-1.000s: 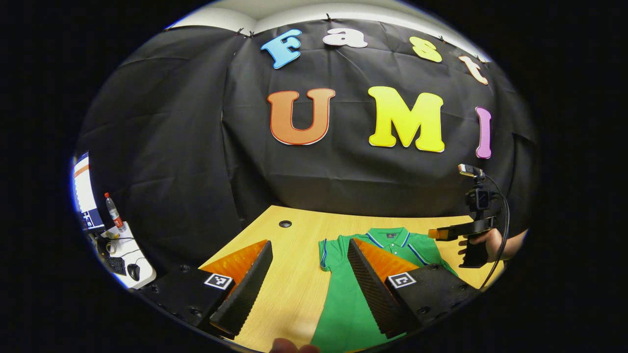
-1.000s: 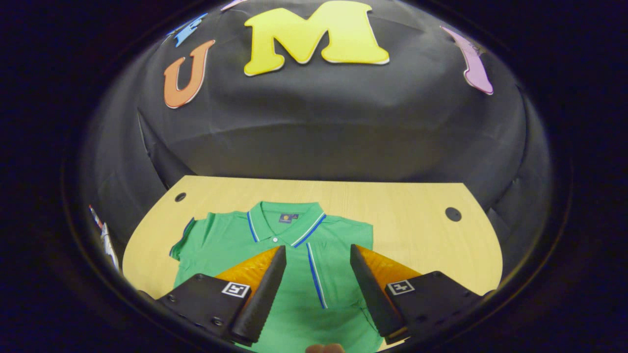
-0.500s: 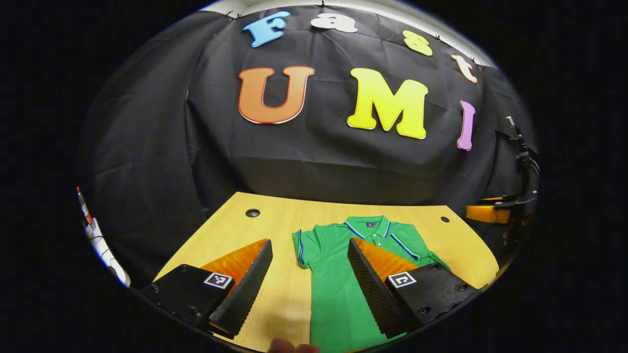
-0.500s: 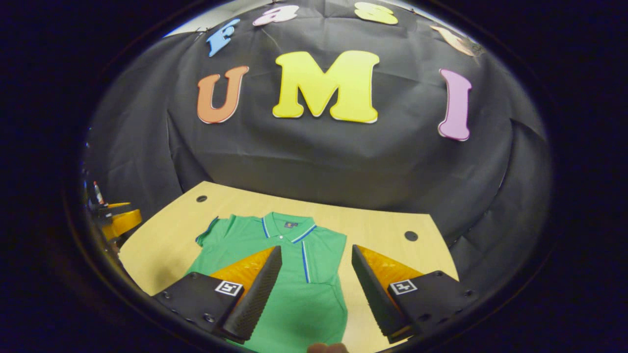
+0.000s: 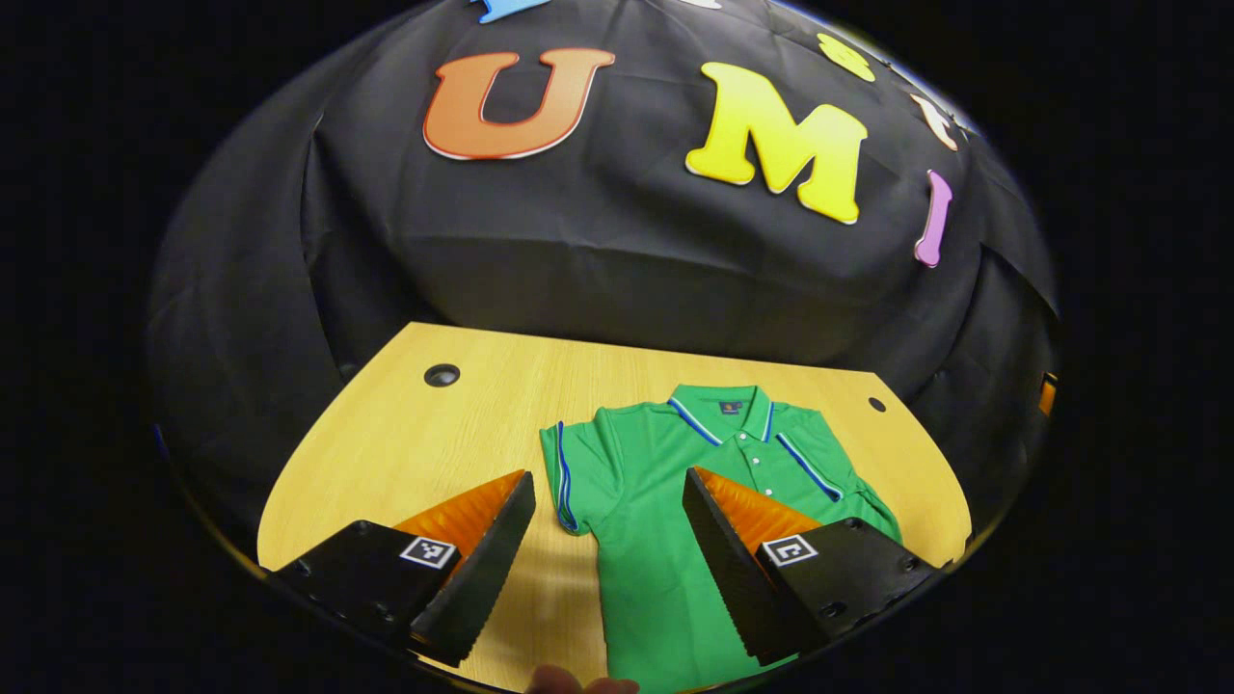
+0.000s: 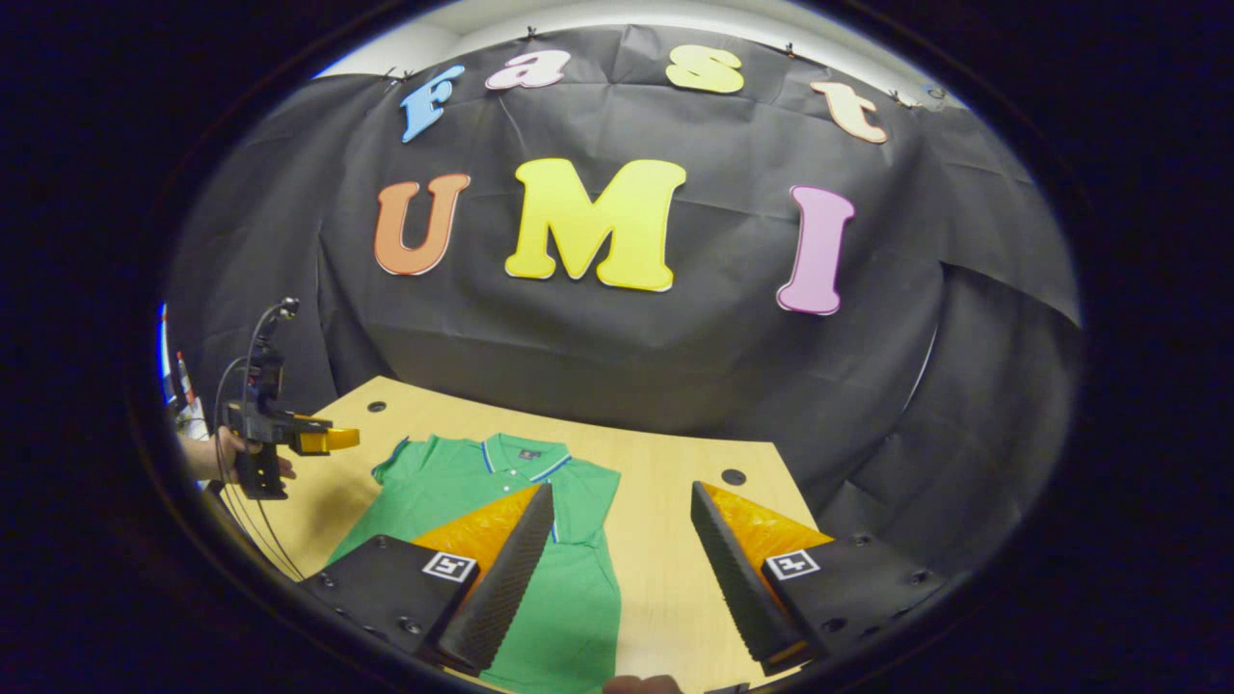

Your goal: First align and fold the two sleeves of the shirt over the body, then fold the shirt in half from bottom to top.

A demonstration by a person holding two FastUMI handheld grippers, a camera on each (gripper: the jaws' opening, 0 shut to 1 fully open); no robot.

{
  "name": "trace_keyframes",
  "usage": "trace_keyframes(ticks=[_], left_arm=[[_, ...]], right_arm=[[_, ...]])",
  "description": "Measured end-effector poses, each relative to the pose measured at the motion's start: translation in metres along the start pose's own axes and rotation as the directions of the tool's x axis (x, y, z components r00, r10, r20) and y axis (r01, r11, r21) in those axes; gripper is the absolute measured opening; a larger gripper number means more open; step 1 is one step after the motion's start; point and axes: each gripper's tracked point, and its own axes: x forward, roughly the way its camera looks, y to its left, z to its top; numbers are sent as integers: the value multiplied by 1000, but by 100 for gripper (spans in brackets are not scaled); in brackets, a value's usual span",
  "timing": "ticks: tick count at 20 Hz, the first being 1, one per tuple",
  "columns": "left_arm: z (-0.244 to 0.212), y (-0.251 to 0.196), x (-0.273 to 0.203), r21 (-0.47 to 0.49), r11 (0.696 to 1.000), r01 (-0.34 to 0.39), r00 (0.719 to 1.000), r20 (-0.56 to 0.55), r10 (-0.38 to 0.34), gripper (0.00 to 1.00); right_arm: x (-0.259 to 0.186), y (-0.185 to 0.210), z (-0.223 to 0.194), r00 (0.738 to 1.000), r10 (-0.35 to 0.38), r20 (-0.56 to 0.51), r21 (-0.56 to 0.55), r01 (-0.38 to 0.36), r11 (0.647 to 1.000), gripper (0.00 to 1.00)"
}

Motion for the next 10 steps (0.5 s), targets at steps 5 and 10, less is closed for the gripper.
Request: trace_keyframes(ticks=[5,10], left_arm=[[-30,24,63,-10,999,-34,995,-92,33,99],[-51,52,100,35,995,-98,983,-154,103,99]], right_arm=[[-16,-4,-10,999,-8,-33,-12,8,1000,90],[-15,-15,-20,998,-26,-54,21,27,999,90]])
